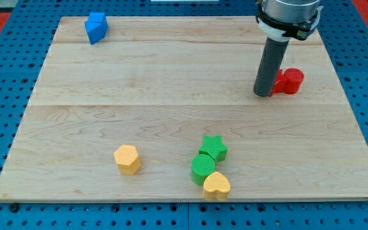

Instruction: Move the red star closer to the red circle

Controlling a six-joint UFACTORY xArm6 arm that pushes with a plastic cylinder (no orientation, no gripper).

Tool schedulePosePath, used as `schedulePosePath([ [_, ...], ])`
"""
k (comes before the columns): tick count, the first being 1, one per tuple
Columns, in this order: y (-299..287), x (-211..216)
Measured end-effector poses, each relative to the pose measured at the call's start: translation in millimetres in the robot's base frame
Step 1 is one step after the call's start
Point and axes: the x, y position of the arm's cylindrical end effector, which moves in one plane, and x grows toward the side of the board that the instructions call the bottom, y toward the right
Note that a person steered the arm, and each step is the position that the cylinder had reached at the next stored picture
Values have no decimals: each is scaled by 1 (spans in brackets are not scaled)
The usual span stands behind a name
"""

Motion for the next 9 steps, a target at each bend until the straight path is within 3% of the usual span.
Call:
schedulePosePath([
  [5, -1, -23],
  [6, -11, -18],
  [8, -27, 36],
  [9, -29, 37],
])
